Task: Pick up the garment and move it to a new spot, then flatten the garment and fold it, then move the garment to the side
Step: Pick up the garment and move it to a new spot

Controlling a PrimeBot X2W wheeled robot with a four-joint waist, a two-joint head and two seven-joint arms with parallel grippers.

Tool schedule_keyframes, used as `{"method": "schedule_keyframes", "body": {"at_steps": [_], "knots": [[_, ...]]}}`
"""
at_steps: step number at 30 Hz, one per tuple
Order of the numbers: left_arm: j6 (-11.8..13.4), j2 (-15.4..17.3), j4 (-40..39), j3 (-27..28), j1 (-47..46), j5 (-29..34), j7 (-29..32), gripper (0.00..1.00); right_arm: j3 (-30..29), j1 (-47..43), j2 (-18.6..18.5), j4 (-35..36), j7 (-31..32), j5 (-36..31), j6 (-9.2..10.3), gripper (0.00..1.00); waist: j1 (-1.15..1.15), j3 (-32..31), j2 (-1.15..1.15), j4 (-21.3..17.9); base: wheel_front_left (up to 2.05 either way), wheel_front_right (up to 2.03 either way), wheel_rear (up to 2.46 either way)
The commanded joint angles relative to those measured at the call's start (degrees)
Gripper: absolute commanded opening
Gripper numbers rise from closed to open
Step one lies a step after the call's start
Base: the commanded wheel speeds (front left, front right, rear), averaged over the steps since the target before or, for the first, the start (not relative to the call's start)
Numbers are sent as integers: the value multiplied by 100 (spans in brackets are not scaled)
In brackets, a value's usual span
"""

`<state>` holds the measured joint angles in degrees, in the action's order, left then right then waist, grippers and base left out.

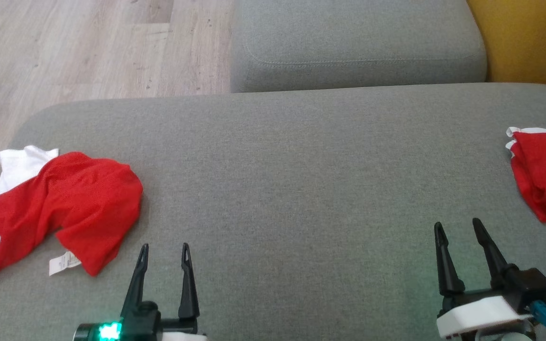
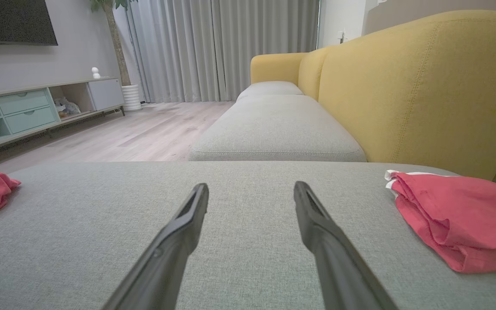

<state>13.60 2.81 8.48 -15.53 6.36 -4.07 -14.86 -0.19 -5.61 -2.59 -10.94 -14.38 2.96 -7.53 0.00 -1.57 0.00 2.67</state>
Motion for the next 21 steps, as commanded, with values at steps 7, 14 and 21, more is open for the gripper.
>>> {"method": "schedule_keyframes", "body": {"at_steps": [7, 14, 21], "knots": [[3, 7, -67, 128, -208, -13, -14, 100, 153, 33, -30, 201, -62, 48, 4, 100, 0, 44, 0, 83, 0, 0, 0], [150, 7, -96, 116, -256, -6, -14, 100, 208, -25, -30, 181, -62, 110, 4, 100, 0, 74, 0, 527, 0, 0, 0], [173, 7, -145, 133, -221, -206, -14, 100, 225, -14, -30, 169, -62, 144, 4, 100, 0, 171, 0, 1512, 0, 0, 0]]}}
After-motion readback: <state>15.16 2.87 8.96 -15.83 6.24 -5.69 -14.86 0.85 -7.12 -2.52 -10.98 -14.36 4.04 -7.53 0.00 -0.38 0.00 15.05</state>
